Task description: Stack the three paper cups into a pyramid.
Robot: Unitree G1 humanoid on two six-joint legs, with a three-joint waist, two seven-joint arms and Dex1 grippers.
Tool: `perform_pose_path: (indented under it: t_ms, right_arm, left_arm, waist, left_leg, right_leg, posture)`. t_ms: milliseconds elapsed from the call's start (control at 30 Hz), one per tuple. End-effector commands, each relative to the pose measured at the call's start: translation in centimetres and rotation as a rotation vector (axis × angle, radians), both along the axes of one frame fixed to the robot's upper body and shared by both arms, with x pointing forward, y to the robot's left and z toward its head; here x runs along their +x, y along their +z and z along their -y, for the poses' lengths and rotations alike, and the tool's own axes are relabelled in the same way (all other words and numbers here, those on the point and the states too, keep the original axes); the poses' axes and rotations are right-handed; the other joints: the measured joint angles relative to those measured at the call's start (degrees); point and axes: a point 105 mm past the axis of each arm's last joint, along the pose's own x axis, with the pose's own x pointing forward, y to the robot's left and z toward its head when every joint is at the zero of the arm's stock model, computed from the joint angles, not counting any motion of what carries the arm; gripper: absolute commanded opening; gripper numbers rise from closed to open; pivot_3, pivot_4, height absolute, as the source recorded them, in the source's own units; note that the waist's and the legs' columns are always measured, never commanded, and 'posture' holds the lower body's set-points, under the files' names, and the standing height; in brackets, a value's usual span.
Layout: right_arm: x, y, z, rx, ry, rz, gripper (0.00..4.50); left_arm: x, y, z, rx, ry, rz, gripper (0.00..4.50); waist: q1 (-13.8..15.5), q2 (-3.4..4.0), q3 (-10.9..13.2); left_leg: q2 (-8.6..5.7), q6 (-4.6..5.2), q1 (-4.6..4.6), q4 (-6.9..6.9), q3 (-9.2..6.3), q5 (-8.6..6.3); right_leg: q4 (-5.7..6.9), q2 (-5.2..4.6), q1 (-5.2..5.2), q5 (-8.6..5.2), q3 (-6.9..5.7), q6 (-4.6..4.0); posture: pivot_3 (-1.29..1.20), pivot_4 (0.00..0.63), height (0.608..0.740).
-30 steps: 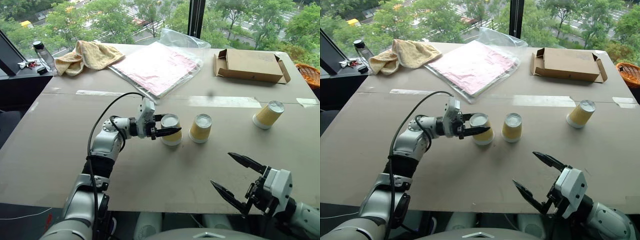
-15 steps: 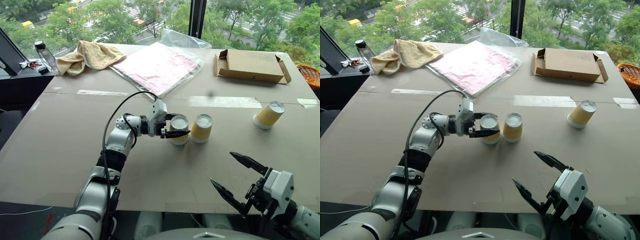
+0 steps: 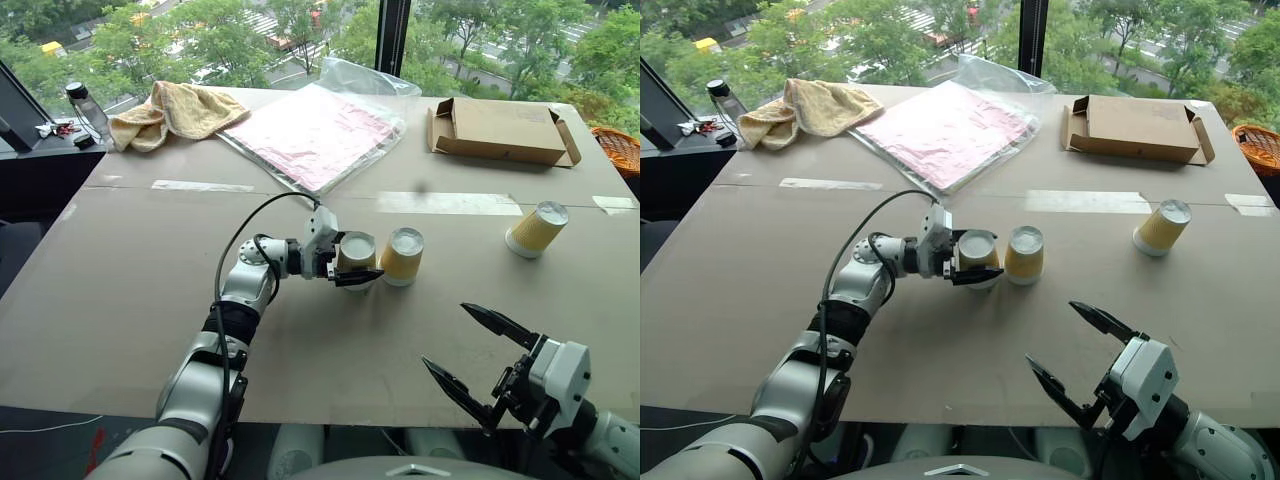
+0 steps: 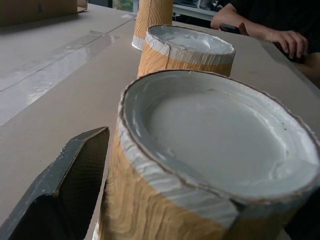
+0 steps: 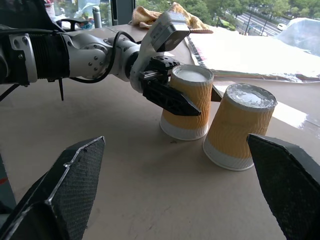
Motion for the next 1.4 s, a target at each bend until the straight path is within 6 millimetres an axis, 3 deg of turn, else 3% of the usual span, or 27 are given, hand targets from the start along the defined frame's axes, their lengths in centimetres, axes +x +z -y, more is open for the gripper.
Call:
perform_pose_path:
  t_ms: [33, 467, 700, 1033, 1167, 1367, 1400]
  right_arm:
    - [-0.1, 0.9, -0.1, 0.009, 0.010, 0.037, 4.50]
    - [0.0, 0.9, 0.2, 0.006, -0.019, 0.048, 4.50]
    - [1.4, 1.8, 2.3, 0.045, -0.149, 0.055, 4.50]
    - [5.8, 4.1, 7.2, 0.057, -0.346, 0.133, 4.50]
    - [6.7, 4.2, 7.6, 0.043, -0.339, 0.131, 4.50]
    - [7.0, 4.1, 7.1, 0.027, -0.296, 0.119, 4.50]
    - [6.9, 4.1, 7.1, 0.027, -0.295, 0.120, 4.50]
  left_arm:
    - [0.6, 1.1, 0.4, -0.027, 0.009, 0.057, 4.45]
    - [0.7, 1.9, 2.3, -0.058, -0.025, 0.085, 4.45]
    - [-1.0, 3.1, -0.5, -0.070, -0.054, 0.047, 4.45]
    - [-3.9, 4.7, -3.8, -0.068, 0.010, 0.007, 4.45]
    - [-4.6, 4.5, -4.3, -0.064, 0.044, 0.013, 4.45]
    - [-5.2, 2.5, -4.2, 0.008, 0.088, 0.031, 4.45]
    - [-5.1, 2.1, -4.3, 0.016, 0.104, 0.022, 4.21]
  waist:
    - [-0.03, 0.00, 0.00]
    - [-0.08, 0.00, 0.00]
    - [-0.38, 0.02, 0.01]
    - [-0.04, 0.09, 0.05]
    - [-0.11, 0.11, 0.07]
    - [-0.15, 0.14, 0.08]
    - [-0.12, 0.14, 0.08]
  left_leg:
    - [0.00, 0.00, 0.00, 0.00, 0.00, 0.00]
    - [-0.01, 0.00, 0.00, 0.00, -0.01, 0.00]
    - [0.01, 0.00, 0.02, -0.01, 0.00, 0.00]
    - [0.02, 0.00, 0.02, -0.01, -0.01, 0.00]
    - [0.01, 0.00, 0.03, -0.02, 0.01, 0.00]
    - [0.01, 0.00, 0.04, -0.04, 0.00, 0.00]
    - [0.01, 0.00, 0.04, -0.04, 0.01, 0.00]
  right_leg:
    - [0.00, 0.00, 0.00, 0.00, 0.00, 0.00]
    - [0.00, 0.00, 0.00, 0.09, 0.00, 0.15]
    - [0.02, 0.00, 0.00, 0.16, 0.01, 0.01]
    - [0.04, -0.03, 0.00, 0.15, 0.00, -0.04]
    - [0.04, -0.03, 0.01, 0.12, 0.02, -0.10]
    - [0.03, -0.02, 0.00, 0.16, 0.02, -0.03]
    - [0.03, -0.02, 0.00, 0.16, 0.02, -0.03]
  posture:
    - [0.00, 0.150, 0.740]
    - [0.00, 0.150, 0.740]
    - [0.00, 0.150, 0.740]
    - [0.00, 0.150, 0.740]
    - [0.00, 0.150, 0.740]
    - [0.00, 0.150, 0.740]
    - [0.00, 0.150, 0.740]
